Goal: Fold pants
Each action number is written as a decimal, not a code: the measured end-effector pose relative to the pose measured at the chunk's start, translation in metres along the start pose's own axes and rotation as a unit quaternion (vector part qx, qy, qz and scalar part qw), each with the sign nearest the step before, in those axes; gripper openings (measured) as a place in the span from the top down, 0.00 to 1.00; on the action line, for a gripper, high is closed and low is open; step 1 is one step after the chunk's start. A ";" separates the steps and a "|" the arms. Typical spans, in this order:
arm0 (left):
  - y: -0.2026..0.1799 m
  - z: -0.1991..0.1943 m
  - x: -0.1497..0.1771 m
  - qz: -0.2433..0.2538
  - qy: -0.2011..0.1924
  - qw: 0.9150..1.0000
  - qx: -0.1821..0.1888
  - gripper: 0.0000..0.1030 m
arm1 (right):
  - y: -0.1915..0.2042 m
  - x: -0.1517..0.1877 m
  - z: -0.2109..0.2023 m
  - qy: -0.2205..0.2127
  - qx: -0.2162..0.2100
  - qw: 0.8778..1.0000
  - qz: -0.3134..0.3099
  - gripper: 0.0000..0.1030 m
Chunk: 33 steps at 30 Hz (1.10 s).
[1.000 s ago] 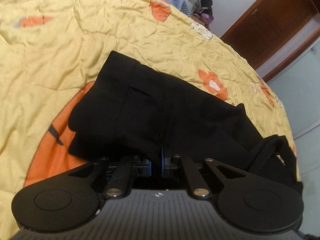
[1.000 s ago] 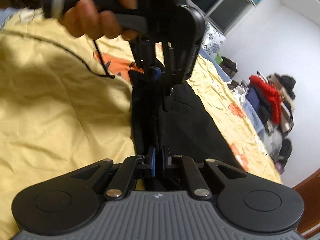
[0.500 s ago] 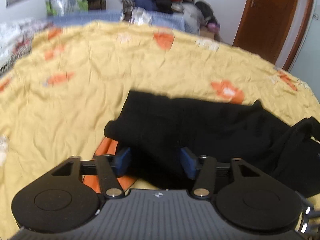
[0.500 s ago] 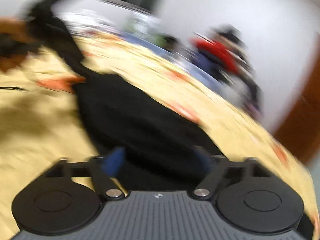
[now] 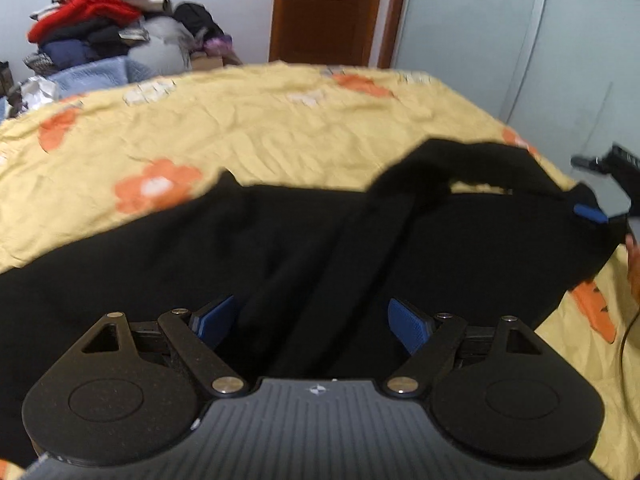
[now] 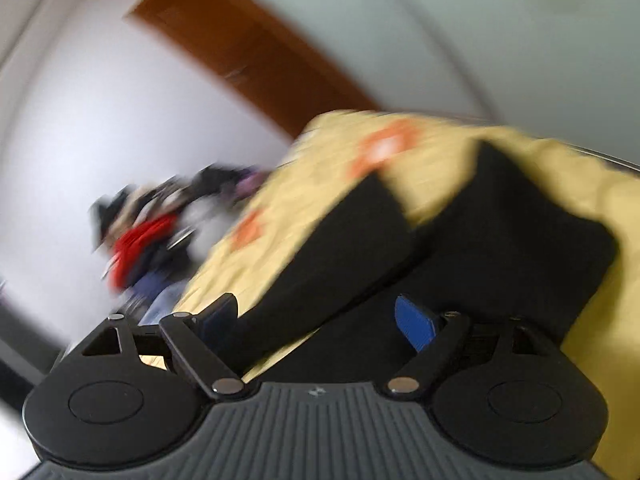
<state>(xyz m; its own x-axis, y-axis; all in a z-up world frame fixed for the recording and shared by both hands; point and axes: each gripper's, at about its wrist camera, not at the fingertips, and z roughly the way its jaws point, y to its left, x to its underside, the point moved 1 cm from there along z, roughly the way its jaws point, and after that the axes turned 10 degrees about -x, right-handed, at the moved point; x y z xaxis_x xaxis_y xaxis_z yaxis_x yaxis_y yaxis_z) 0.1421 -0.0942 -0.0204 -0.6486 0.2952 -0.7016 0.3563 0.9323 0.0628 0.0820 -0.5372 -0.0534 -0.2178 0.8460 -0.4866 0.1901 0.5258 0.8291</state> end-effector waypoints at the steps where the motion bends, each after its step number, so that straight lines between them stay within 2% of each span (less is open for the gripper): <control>1: -0.002 0.002 0.006 0.002 0.002 1.000 -0.002 0.17 | -0.005 -0.002 0.003 -0.008 0.003 1.000 0.014 0.16; 4: -0.006 0.010 0.010 0.014 0.000 1.000 -0.009 0.16 | -0.019 -0.009 0.014 -0.025 0.005 0.999 0.040 0.16; 8: -0.012 0.014 0.008 0.029 0.000 1.000 -0.010 0.14 | -0.026 -0.014 0.028 -0.040 0.010 0.998 0.042 0.17; 9: -0.012 0.015 0.008 0.030 0.000 0.999 -0.010 0.14 | -0.026 -0.016 0.028 -0.042 0.015 0.998 0.039 0.20; 10: -0.013 0.015 0.009 0.031 0.000 0.999 -0.011 0.13 | -0.028 -0.020 0.033 -0.046 0.018 0.998 0.038 0.29; 11: -0.014 0.014 0.009 0.030 0.000 0.999 -0.011 0.12 | -0.030 -0.023 0.038 -0.045 0.019 0.998 0.032 0.60; 12: -0.015 0.015 0.009 0.030 -0.001 1.000 -0.011 0.12 | -0.029 -0.023 0.039 -0.036 0.019 0.999 0.030 0.78; 13: -0.016 0.015 0.010 0.031 -0.002 0.999 -0.012 0.11 | -0.031 -0.023 0.040 -0.030 0.021 0.999 0.032 0.79; 16: -0.020 0.016 0.012 0.043 -0.006 0.999 -0.019 0.10 | -0.032 -0.024 0.031 -0.019 0.028 0.999 0.021 0.79; 19: -0.025 0.017 0.014 0.056 -0.012 0.998 -0.026 0.08 | -0.025 -0.027 -0.006 -0.050 0.057 0.997 -0.007 0.79; 21: -0.027 0.018 0.016 0.061 -0.016 0.998 -0.027 0.06 | -0.032 -0.027 -0.036 -0.055 0.033 0.998 0.020 0.78; 22: -0.028 0.019 0.017 0.062 -0.017 0.998 -0.027 0.06 | -0.037 -0.025 -0.049 -0.043 0.004 0.998 0.035 0.76; 23: -0.028 0.019 0.018 0.064 -0.018 0.997 -0.028 0.05 | -0.043 -0.022 -0.056 -0.010 -0.023 0.999 0.046 0.65; 24: -0.030 0.020 0.019 0.068 -0.020 0.997 -0.030 0.04 | -0.047 -0.019 -0.056 0.032 -0.029 0.998 0.047 0.49; 25: -0.031 0.020 0.019 0.070 -0.021 0.997 -0.032 0.04 | -0.051 -0.016 -0.056 0.064 -0.017 0.997 0.039 0.49; 26: -0.031 0.020 0.019 0.071 -0.021 0.997 -0.032 0.03 | -0.051 -0.015 -0.064 0.054 0.035 0.998 0.011 0.49; 27: -0.031 0.020 0.019 0.071 -0.021 0.997 -0.032 0.03 | -0.050 -0.019 -0.078 0.008 0.105 0.994 -0.023 0.48; 28: -0.031 0.020 0.019 0.071 -0.020 0.997 -0.031 0.03 | -0.047 -0.024 -0.095 -0.060 0.173 0.982 -0.041 0.47; 29: -0.030 0.020 0.019 0.071 -0.019 0.997 -0.030 0.03 | -0.042 -0.026 -0.115 -0.130 0.228 0.964 -0.046 0.47; 30: -0.030 0.020 0.019 0.070 -0.019 0.997 -0.029 0.03 | -0.037 -0.026 -0.128 -0.170 0.229 0.957 -0.051 0.46; 31: -0.030 0.020 0.019 0.069 -0.019 0.997 -0.029 0.03 | -0.036 -0.026 -0.131 -0.167 0.191 0.966 -0.049 0.42; 32: -0.030 0.021 0.019 0.070 -0.019 0.997 -0.030 0.02 | -0.036 -0.025 -0.123 -0.122 0.144 0.981 -0.037 0.32; 33: -0.031 0.022 0.019 0.072 -0.019 0.997 -0.031 0.02 | -0.035 -0.022 -0.113 -0.086 0.116 0.989 -0.024 0.32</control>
<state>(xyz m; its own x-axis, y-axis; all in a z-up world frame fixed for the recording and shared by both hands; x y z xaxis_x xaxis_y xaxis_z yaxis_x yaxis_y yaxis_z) 0.1336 -0.1222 -0.0508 -0.5679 0.4190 -0.7085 0.4003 0.8927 0.2071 -0.0285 -0.5840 -0.0408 -0.0705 0.8111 -0.5806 0.4023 0.5557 0.7275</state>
